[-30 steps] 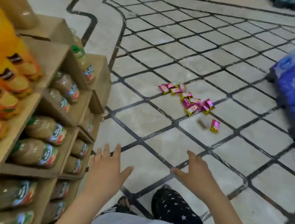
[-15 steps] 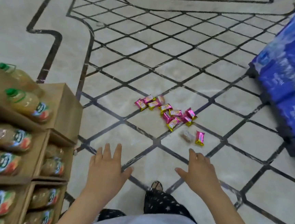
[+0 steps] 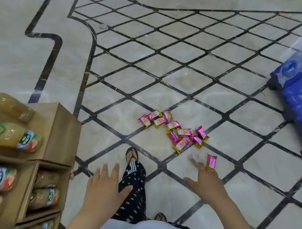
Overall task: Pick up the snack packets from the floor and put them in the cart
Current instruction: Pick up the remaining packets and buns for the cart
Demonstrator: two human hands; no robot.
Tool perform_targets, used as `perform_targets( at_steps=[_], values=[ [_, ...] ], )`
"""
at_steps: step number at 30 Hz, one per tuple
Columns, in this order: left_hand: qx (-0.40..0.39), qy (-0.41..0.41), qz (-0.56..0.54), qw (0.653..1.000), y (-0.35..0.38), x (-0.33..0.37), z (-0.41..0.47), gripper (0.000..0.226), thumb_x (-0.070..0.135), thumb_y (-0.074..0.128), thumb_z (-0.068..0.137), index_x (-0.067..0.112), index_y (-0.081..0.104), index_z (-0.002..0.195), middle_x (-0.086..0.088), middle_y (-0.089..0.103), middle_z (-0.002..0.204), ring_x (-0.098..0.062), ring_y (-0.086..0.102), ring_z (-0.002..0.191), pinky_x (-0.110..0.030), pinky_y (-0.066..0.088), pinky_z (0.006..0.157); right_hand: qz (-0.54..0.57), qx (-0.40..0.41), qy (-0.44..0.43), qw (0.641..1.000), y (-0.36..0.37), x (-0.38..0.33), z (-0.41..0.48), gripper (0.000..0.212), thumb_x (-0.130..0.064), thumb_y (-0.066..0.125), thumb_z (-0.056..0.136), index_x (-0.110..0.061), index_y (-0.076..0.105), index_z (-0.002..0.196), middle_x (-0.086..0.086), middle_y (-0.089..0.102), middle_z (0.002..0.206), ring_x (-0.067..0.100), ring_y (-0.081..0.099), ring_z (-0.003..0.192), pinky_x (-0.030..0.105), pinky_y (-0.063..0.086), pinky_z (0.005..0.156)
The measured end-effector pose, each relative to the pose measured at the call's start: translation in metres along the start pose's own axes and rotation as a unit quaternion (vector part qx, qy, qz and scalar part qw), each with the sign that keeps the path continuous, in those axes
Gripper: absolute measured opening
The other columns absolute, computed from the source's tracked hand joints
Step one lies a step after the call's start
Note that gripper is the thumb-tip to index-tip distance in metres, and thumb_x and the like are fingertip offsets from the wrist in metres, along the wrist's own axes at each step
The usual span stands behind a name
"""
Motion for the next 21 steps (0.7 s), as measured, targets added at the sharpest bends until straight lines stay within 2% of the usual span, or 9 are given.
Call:
perform_targets(
  at_steps=[5, 8, 11, 15, 18, 21],
  values=[
    [0.008, 0.025, 0.005, 1.000, -0.057, 0.004, 0.114, 0.086, 0.068, 0.034, 0.093, 0.020, 0.000, 0.156, -0.014, 0.011, 0.162, -0.032, 0.013, 0.149, -0.042, 0.020, 0.118, -0.045, 0.023, 0.033, 0.998, -0.050, -0.032, 0.079, 0.072, -0.061, 0.047, 0.092, -0.015, 0.029, 0.144, 0.008, 0.044, 0.140, 0.028, 0.042, 0.127, 0.035, 0.040, 0.096],
    [0.006, 0.041, 0.008, 0.999, -0.097, 0.005, 0.176, 0.085, 0.066, 0.035, 0.094, 0.020, 0.001, 0.156, -0.014, 0.011, 0.162, -0.032, 0.014, 0.149, -0.043, 0.020, 0.118, -0.032, 0.018, 0.056, 0.998, -0.083, -0.059, 0.122, 0.074, -0.060, 0.047, 0.092, -0.014, 0.027, 0.146, 0.009, 0.046, 0.138, 0.029, 0.041, 0.128, 0.036, 0.040, 0.099],
    [0.006, 0.055, -0.013, 0.998, -0.132, 0.002, 0.230, 0.083, 0.066, 0.033, 0.094, 0.020, 0.003, 0.156, -0.012, 0.016, 0.162, -0.029, 0.017, 0.149, -0.040, 0.021, 0.118, 0.032, 0.003, 0.064, 0.997, -0.105, -0.091, 0.165, 0.074, -0.059, 0.050, 0.091, -0.013, 0.030, 0.145, 0.011, 0.048, 0.135, 0.030, 0.043, 0.126, 0.037, 0.042, 0.099],
    [-0.028, 0.061, -0.037, 0.997, -0.145, -0.004, 0.299, 0.085, 0.066, 0.039, 0.093, 0.018, 0.008, 0.156, -0.010, 0.025, 0.159, -0.028, 0.025, 0.145, -0.040, 0.030, 0.115, 0.153, -0.015, 0.096, 0.983, -0.116, -0.115, 0.221, 0.079, -0.058, 0.058, 0.088, -0.009, 0.033, 0.145, 0.014, 0.050, 0.138, 0.032, 0.046, 0.127, 0.041, 0.044, 0.099],
    [-0.069, 0.042, -0.094, 0.992, -0.139, -0.003, 0.340, 0.084, 0.064, 0.044, 0.092, 0.018, 0.012, 0.155, -0.008, 0.031, 0.155, -0.027, 0.032, 0.142, -0.039, 0.033, 0.112, 0.257, -0.057, 0.139, 0.955, -0.104, -0.122, 0.255, 0.080, -0.052, 0.059, 0.091, -0.004, 0.030, 0.148, 0.016, 0.050, 0.140, 0.032, 0.046, 0.130, 0.035, 0.040, 0.098],
    [-0.087, 0.022, -0.112, 0.990, -0.125, 0.000, 0.383, 0.083, 0.063, 0.044, 0.092, 0.017, 0.014, 0.154, -0.005, 0.035, 0.154, -0.026, 0.035, 0.139, -0.038, 0.036, 0.110, 0.331, -0.096, 0.183, 0.921, -0.082, -0.119, 0.298, 0.081, -0.052, 0.060, 0.090, -0.005, 0.029, 0.149, 0.017, 0.048, 0.142, 0.031, 0.049, 0.128, 0.031, 0.040, 0.090]
  ],
)
Point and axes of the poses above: each hand's wrist, its own z-axis towards the middle knuckle, its own y-axis out of the palm, x = y × z, the point moved 10 cm from there along z, towards the middle knuckle
